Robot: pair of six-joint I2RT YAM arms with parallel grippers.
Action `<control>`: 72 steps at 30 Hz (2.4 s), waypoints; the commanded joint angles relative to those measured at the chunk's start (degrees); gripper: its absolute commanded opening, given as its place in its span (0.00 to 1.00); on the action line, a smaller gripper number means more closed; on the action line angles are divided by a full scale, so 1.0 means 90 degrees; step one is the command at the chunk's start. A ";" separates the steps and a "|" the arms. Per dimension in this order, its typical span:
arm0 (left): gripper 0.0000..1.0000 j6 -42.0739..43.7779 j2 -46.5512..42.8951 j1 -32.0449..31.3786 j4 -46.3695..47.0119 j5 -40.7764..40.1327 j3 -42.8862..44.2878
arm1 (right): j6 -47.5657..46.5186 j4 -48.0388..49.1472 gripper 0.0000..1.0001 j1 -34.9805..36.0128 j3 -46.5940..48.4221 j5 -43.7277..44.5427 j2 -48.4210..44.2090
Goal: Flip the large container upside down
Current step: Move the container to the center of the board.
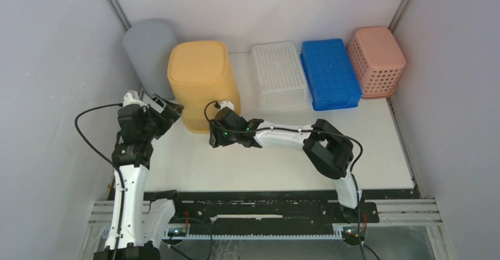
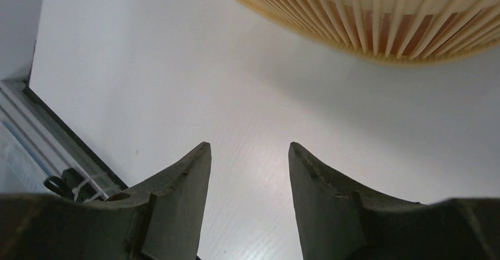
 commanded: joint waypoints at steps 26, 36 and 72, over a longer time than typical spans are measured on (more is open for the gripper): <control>0.94 -0.0743 0.1525 -0.1834 0.1703 -0.1218 -0.0900 | -0.0737 -0.0825 0.63 -0.1557 -0.2064 -0.1623 -0.4491; 0.93 -0.0785 0.3264 -0.1899 0.2098 -0.1855 -0.0052 | -0.0504 -0.0800 0.64 -0.1985 -0.3275 -0.1961 -0.5438; 0.92 -0.0599 0.6966 -0.1531 0.1920 -0.1925 0.3345 | -0.0440 -0.0304 0.65 -0.3257 -0.4159 -0.2778 -0.5464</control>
